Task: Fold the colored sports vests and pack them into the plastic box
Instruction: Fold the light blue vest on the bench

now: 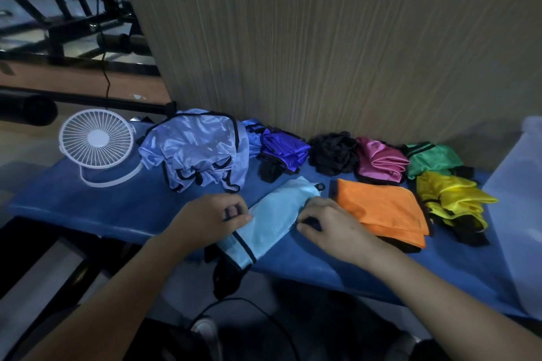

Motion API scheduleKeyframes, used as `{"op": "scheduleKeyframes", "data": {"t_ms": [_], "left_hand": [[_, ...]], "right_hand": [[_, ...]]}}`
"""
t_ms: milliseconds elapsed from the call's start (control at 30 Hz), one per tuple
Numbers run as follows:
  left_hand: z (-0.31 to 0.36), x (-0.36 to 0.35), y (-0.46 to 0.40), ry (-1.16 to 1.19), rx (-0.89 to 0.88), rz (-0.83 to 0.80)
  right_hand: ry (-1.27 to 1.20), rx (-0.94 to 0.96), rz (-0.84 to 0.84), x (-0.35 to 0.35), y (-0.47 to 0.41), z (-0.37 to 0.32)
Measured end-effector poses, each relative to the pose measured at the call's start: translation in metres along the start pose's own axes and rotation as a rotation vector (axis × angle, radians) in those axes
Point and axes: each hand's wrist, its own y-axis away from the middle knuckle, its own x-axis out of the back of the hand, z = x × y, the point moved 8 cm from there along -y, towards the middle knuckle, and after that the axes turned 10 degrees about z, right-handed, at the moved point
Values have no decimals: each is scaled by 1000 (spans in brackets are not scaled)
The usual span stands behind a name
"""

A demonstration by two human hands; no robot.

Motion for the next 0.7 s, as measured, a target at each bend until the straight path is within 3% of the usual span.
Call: {"op": "scheduleKeyframes", "data": {"t_ms": [300, 500, 633, 700], "left_hand": [[21, -19, -2, 154, -61, 1], [26, -23, -7, 304, 41, -163], [13, -17, -30, 354, 180, -16], [9, -23, -42, 375, 259, -17]], "right_hand": [[-9, -142, 14, -7, -31, 19], [-79, -297, 37, 5, -35, 29], [-213, -462, 152, 15, -40, 40], [-288, -527, 170, 14, -44, 43]]}}
